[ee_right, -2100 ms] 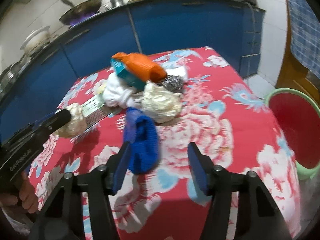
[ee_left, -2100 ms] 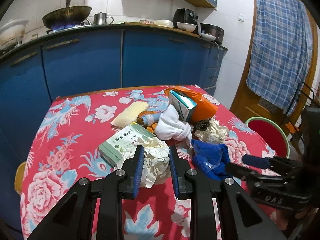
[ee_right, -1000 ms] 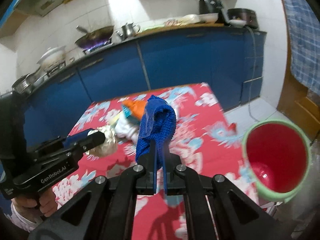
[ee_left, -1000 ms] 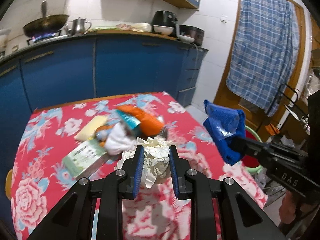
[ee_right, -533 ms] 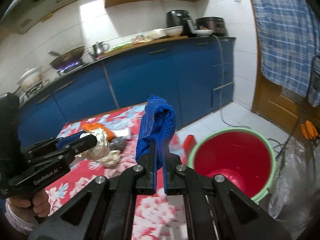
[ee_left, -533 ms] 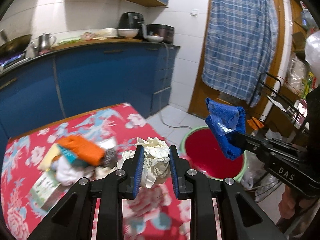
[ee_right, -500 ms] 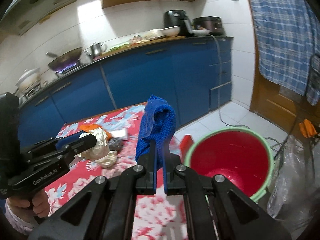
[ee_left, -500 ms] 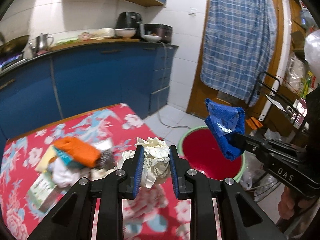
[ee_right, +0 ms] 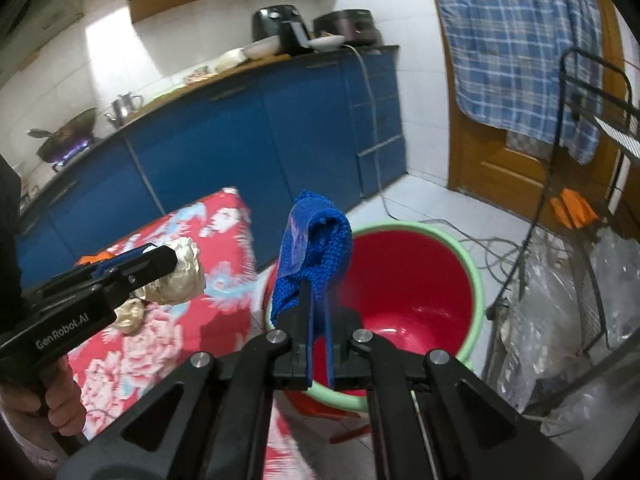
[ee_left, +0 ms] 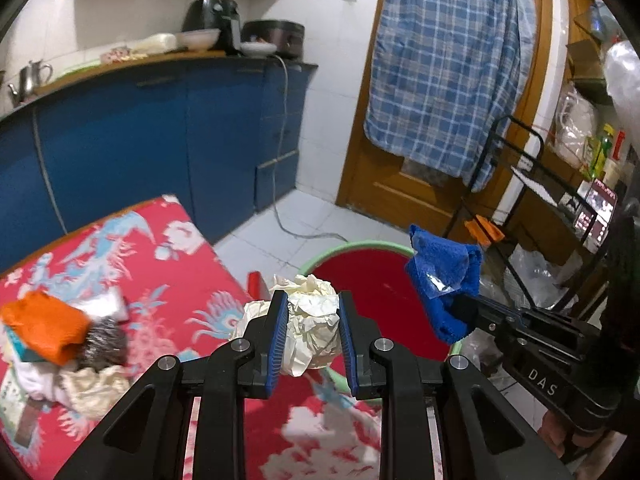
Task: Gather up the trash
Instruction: 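Carry the tissue in the left gripper and the cloth in the right gripper over the red bucket, then open the left gripper over the bucket while the right gripper releases the blue cloth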
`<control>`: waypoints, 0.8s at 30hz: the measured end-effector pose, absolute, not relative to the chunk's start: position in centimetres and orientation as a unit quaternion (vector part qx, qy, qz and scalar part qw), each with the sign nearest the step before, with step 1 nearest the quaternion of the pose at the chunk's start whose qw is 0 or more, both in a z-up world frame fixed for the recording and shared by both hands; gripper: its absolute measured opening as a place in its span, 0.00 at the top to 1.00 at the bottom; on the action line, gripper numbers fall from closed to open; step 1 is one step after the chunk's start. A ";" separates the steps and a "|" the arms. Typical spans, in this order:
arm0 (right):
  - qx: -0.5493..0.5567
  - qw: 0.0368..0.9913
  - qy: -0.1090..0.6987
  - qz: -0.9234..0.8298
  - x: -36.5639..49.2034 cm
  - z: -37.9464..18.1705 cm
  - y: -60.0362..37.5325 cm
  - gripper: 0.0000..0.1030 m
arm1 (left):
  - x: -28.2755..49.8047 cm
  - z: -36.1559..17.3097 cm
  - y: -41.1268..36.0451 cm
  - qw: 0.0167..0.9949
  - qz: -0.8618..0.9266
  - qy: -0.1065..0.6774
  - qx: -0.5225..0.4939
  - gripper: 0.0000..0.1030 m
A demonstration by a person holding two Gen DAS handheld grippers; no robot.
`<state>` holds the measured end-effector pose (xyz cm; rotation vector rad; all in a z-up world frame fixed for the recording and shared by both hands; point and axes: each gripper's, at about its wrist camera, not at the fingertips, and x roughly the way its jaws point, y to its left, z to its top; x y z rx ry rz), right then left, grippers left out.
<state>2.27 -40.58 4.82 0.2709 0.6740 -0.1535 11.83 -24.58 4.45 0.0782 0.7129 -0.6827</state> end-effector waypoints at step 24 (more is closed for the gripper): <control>0.188 0.895 0.388 -0.111 3.7 -1.6 -45.4 0.87 | 13.4 -0.5 -30.9 0.848 -0.357 0.385 0.074 0.51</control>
